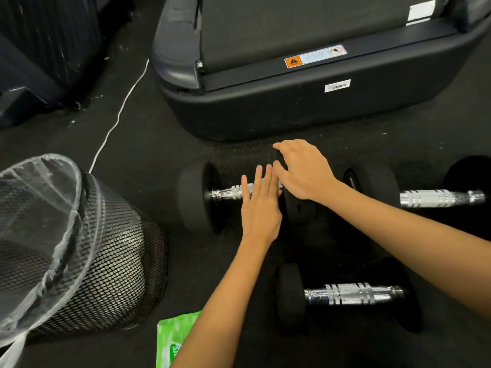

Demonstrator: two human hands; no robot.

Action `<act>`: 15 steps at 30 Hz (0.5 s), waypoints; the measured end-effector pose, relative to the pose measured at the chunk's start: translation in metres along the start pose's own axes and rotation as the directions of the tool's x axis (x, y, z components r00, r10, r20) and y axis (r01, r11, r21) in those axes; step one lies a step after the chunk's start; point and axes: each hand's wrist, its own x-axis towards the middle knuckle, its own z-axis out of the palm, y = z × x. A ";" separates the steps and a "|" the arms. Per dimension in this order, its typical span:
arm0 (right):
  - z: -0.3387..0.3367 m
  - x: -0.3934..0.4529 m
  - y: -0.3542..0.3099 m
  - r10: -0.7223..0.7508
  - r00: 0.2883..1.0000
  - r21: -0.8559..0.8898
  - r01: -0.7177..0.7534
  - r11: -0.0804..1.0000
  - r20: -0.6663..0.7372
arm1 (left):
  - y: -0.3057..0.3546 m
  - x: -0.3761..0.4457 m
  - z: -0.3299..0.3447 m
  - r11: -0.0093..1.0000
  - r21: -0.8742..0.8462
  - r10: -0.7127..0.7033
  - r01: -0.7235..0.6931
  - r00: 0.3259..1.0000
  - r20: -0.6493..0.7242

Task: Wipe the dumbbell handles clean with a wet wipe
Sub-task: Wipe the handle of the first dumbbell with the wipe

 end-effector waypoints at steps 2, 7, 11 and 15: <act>-0.001 -0.002 -0.001 -0.009 1.000 0.002 0.009 1.000 -0.002 | 0.004 -0.021 0.007 1.000 -0.019 0.006 -0.006 0.999 -0.034; 0.000 -0.004 -0.002 -0.019 1.000 -0.004 0.019 1.000 -0.008 | 0.001 -0.025 0.004 1.000 0.016 0.014 -0.013 0.998 -0.057; -0.001 -0.012 -0.003 -0.056 0.998 -0.043 0.055 0.998 -0.034 | 0.007 -0.029 0.002 1.000 0.011 -0.003 0.004 0.999 -0.038; 0.002 -0.029 -0.005 -0.085 0.995 -0.085 0.080 0.993 -0.053 | -0.007 -0.041 0.002 1.000 0.016 0.007 -0.005 0.996 -0.086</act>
